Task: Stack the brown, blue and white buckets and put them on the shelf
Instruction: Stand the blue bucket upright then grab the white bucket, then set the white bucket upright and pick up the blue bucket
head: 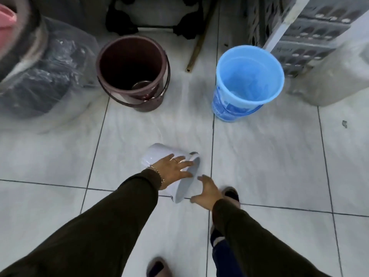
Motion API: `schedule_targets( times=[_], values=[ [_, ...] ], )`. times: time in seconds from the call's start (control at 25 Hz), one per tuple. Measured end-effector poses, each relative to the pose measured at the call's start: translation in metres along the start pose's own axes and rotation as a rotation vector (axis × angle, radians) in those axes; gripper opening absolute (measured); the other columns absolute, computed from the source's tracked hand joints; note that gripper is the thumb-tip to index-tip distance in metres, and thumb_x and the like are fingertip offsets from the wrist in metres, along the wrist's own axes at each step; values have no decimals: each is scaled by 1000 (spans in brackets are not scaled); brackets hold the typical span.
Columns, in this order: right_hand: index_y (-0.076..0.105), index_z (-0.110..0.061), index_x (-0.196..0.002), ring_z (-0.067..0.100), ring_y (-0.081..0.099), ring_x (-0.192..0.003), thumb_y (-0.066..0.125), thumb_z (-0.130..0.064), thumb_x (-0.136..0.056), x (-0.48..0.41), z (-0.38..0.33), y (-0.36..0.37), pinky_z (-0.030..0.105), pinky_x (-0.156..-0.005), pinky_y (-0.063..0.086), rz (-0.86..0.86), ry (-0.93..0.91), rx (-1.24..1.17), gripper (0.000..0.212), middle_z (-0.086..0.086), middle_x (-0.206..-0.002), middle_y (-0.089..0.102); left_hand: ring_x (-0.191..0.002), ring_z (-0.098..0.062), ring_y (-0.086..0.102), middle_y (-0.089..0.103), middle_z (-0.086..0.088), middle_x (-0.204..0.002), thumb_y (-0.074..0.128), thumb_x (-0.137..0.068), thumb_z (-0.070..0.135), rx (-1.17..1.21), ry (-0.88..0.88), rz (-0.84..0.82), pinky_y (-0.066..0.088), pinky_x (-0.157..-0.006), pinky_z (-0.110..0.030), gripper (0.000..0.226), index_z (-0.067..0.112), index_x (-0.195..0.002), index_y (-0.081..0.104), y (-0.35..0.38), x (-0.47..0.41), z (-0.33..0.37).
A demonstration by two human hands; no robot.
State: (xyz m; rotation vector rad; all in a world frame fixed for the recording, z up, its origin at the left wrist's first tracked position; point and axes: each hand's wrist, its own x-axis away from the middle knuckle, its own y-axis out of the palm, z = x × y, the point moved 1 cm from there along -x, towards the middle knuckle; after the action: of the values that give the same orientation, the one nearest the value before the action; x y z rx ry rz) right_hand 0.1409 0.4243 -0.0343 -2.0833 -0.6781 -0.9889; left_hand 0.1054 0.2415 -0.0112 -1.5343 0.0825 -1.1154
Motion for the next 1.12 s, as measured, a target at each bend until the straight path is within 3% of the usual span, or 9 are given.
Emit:
schedule_targets(
  times=[0.12,0.24,0.32,0.44,0.56,0.76,0.84,0.92,1.12],
  values=[
    [41,-17,-144,23,45,-137,77,-40,-77,-10,1,88,33,-114,35,-95,53,-169,80,2,-150,45,-151,-34,12,6,-1,-166,54,-95,11,-241,36,-65,22,-118,-54,57,30,-146,37,21,-15,12],
    [63,-14,-117,21,63,-116,62,-34,-92,-24,-12,117,33,-106,47,156,-38,-376,33,3,-124,68,-134,-37,41,32,-9,-154,47,-95,1,-243,-62,7,45,-94,-46,39,17,-129,56,11,-20,-1],
    [67,-14,-105,13,66,-98,58,-30,-95,-22,-26,101,26,-97,50,275,-206,-334,21,1,-109,73,-120,-36,54,49,-12,-136,39,-94,-5,-160,-160,98,50,-80,-41,36,10,-118,61,-1,-10,-19],
    [69,-15,-108,24,69,-88,52,-28,-96,-22,-38,52,27,-81,53,401,-504,138,25,5,-102,75,-104,-34,65,55,-7,-123,40,-94,1,21,-302,189,53,-78,-39,33,18,-116,59,-8,17,-45],
    [68,-14,-107,34,69,-89,49,-20,-95,-29,-37,16,31,-74,50,310,-599,655,24,11,-101,73,-97,-32,67,56,-1,-126,43,-94,10,220,-374,198,51,-77,-35,31,26,-118,55,17,30,-44],
    [65,-3,-104,37,68,-94,49,9,-86,-33,-23,7,42,-81,56,112,-464,1138,27,17,-103,70,-136,-29,45,17,4,-163,49,-86,1,462,-361,-51,48,-101,-40,72,28,-149,26,70,22,1],
    [64,-5,-106,35,66,-99,49,9,-85,-34,-18,6,41,-85,54,94,-453,1118,29,15,-106,69,-150,-25,20,-4,6,-166,49,-85,-1,504,-398,-112,46,-105,-39,83,27,-154,13,72,23,9],
    [61,-9,-118,32,60,-112,53,-7,-90,-32,-12,-3,38,-101,47,123,-517,990,30,11,-119,66,-147,-26,29,-5,3,-166,47,-84,-4,429,-424,-105,50,-98,-39,82,24,-154,15,58,24,9],
    [44,-25,-143,14,47,-133,48,-44,-96,-10,-18,-64,24,-105,39,260,-404,370,51,-8,-150,42,-115,-25,62,42,4,-149,42,-84,1,425,-505,108,55,-88,-39,62,27,-141,39,-8,22,-18]
  ],
)
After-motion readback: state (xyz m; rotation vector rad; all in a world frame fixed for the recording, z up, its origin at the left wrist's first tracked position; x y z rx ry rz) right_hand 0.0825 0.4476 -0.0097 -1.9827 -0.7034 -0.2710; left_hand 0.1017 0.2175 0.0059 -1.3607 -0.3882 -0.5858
